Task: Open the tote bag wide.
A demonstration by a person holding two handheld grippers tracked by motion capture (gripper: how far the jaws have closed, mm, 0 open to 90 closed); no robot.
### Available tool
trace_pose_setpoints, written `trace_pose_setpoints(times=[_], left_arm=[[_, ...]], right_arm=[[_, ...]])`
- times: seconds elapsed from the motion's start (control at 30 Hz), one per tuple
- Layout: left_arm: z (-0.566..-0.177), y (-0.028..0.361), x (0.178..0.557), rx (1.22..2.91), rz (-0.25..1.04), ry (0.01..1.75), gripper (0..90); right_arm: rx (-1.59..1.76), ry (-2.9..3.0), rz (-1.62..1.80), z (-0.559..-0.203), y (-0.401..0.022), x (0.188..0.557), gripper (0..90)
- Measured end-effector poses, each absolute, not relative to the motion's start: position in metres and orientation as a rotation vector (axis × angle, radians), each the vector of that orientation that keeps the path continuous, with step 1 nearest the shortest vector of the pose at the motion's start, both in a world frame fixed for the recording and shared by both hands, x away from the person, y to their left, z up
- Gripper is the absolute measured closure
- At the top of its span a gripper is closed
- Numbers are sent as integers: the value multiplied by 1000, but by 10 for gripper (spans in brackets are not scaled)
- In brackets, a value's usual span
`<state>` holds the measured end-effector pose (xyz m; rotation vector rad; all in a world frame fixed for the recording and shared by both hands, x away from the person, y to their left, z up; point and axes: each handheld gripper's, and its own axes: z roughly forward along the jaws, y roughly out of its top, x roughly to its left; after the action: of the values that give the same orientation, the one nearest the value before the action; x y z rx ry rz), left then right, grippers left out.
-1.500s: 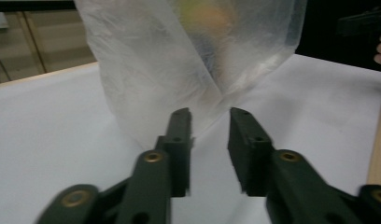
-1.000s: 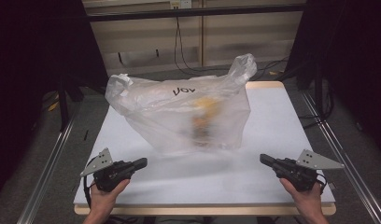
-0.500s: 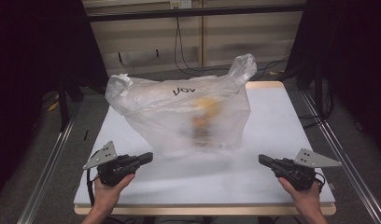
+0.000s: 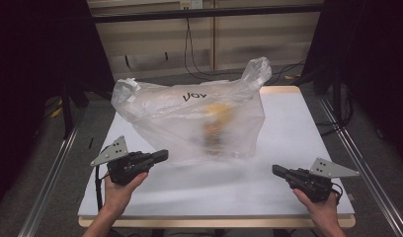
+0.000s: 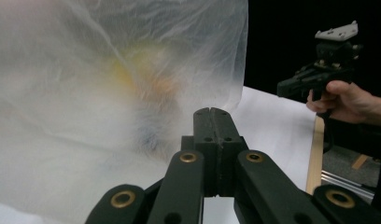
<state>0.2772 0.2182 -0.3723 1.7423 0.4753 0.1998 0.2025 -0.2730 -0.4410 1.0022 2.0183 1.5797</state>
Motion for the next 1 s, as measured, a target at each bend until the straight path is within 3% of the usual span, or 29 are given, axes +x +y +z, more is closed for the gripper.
trace_pose_setpoints(times=[1.0], left_arm=[[-299, 187, 317, 1641, 231, 388, 900]], right_arm=[[1000, 2025, 1590, -439, -273, 209, 900]])
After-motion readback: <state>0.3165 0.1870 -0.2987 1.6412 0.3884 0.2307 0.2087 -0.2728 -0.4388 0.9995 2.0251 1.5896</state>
